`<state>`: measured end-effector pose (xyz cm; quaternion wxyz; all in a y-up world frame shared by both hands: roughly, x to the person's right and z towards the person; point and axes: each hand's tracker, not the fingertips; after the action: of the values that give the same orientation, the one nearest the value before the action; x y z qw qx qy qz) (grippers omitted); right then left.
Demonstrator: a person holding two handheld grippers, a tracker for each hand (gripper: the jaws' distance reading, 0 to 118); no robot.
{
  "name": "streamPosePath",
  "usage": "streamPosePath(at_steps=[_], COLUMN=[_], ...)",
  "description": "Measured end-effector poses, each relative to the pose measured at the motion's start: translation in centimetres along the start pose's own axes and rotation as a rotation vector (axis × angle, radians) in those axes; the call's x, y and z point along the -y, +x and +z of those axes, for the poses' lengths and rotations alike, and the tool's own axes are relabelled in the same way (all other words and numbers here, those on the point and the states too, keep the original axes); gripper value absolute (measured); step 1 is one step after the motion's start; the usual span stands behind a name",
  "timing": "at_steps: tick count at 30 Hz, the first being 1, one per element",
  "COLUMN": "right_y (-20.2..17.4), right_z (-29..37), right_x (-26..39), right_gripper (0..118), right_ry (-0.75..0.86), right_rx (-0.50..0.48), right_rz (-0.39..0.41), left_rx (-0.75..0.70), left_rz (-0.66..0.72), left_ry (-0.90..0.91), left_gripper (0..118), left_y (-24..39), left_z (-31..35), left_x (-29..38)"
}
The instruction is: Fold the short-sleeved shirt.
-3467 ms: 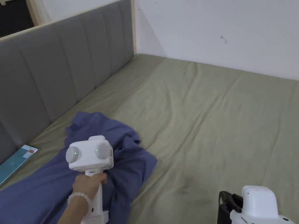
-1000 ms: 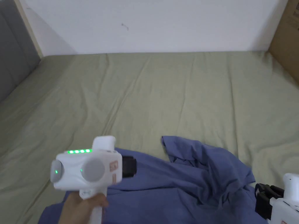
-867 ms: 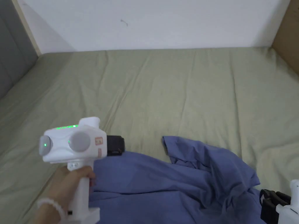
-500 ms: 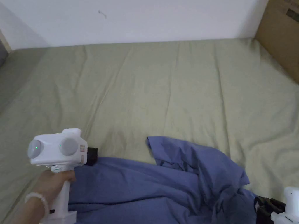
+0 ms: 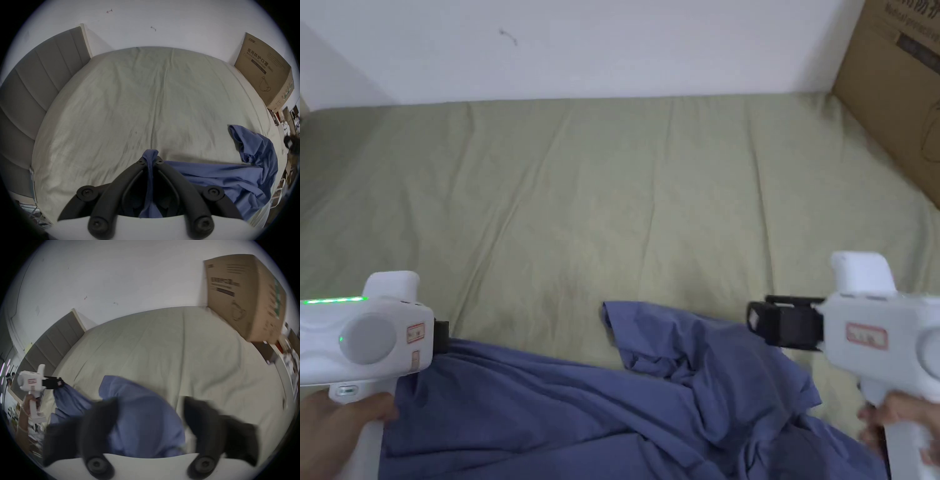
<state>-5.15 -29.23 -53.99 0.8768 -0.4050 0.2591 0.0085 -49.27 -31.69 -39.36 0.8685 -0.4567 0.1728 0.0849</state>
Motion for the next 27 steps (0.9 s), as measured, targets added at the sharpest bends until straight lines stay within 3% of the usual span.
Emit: streamPosePath(at_steps=[2,4,6,9,10,11,12,13,14,15,16,17,19,21,25,27], right_y=[0.4,0.8,1.6,1.8,1.5,0.7,0.1,-0.3,-0.6,-1.0,-1.3,-1.1,-0.4,0.0,0.0,0.5], right_z=[-3.8,-7.3,-10.6,-14.1,-14.6,-14.3,-13.4,-12.8,-12.2,-11.9,-11.7,-11.6,-11.0,-9.5,-4.9,-1.8], right_x=[-1.9,-2.9,-3.0,-1.2,-0.5,-0.3,-0.8,-1.1,-1.2,-1.2,-1.0,-1.0,-1.5,-2.7,-4.8,-6.3], right_gripper=[117,117,115,104,89,83,82,70,54,24,4,4,4,4,4,4], right_ry=[-0.087,-0.189,-0.3,-0.413,-0.442,-0.384,-0.377,-0.374,-0.363,-0.353,-0.342,-0.358,-0.35,-0.324,-0.22,-0.168], right_rx=[-0.013,0.03,-0.001,0.002,0.036,0.142,0.085,0.089,0.126,0.144,0.205,0.142,0.143,0.118,0.135,0.126], right_rz=[0.043,-0.004,-0.056,-0.106,-0.063,0.056,0.036,0.032,0.08,0.132,0.179,0.147,0.11,0.023,0.074,0.044], left_rx=[-0.006,-0.001,0.003,-0.001,0.002,0.003,0.002,-0.003,-0.008,-0.012,-0.015,-0.015,-0.019,-0.024,-0.066,-0.082], left_rz=[0.0,0.001,-0.008,-0.007,0.0,-0.001,-0.005,-0.013,-0.023,-0.024,-0.019,-0.017,-0.007,-0.01,-0.018,-0.009], left_ry=[0.016,0.024,0.029,0.031,0.03,0.029,0.028,0.029,0.032,0.031,0.029,0.029,0.031,0.035,0.087,0.13], left_gripper=[4,4,4,4,4,4,4,4,4,4,4,4,4,4,4,4], left_y=[-0.1,-0.3,-0.3,-0.5,-0.5,-0.6,-0.6,-0.6,-0.6,-0.6,-0.6,-0.7,-0.9,-1.3,-2.2,-2.7], left_z=[1.1,1.5,1.9,1.8,1.9,1.9,1.8,1.9,1.9,1.9,1.9,2.0,2.5,3.3,6.0,8.1], left_x=[0.3,0.4,0.5,0.5,0.6,0.6,0.6,0.6,0.7,0.7,0.7,0.7,0.6,0.4,-0.6,-1.2])
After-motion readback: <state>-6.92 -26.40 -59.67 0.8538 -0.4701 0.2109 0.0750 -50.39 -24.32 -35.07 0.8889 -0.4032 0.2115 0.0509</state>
